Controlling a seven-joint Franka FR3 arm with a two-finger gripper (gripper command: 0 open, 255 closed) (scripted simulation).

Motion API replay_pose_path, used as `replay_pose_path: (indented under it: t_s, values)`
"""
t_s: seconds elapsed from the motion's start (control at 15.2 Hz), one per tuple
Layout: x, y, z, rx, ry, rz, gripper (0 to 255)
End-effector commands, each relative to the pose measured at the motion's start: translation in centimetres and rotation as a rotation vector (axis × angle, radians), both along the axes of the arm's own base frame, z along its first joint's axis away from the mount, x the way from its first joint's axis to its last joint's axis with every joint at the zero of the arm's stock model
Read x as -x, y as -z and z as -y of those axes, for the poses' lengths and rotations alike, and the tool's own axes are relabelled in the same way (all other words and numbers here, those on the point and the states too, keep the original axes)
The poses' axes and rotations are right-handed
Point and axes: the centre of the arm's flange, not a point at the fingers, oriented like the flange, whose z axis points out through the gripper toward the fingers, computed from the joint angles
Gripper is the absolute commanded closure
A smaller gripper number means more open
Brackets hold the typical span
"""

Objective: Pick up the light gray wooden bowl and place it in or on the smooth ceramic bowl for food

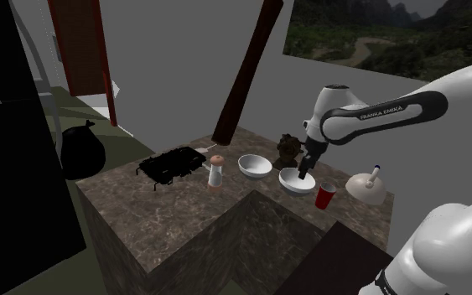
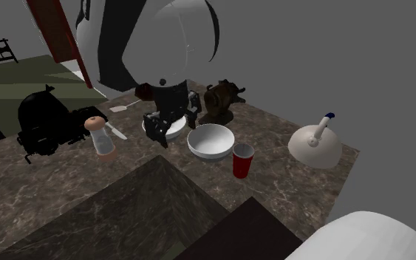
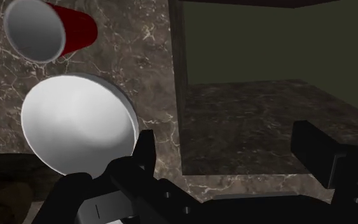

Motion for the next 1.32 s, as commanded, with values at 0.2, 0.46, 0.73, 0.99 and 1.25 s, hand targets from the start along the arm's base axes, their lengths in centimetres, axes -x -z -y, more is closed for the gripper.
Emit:
replay_pose_path:
  t_s: [0.2,0.46,0.73,0.99,1.25]
  values:
    - [-2.9,5.1,3.2,0.012,0.007,0.013,0]
    - [-5.0,9.1,5.7,0.021,0.013,0.022,0]
    - [-7.2,13.0,8.3,0.030,0.020,0.031,0]
    - [-8.5,15.7,9.9,0.036,0.023,0.036,0]
    - [-8.6,17.8,10.1,0.036,0.023,0.036,0]
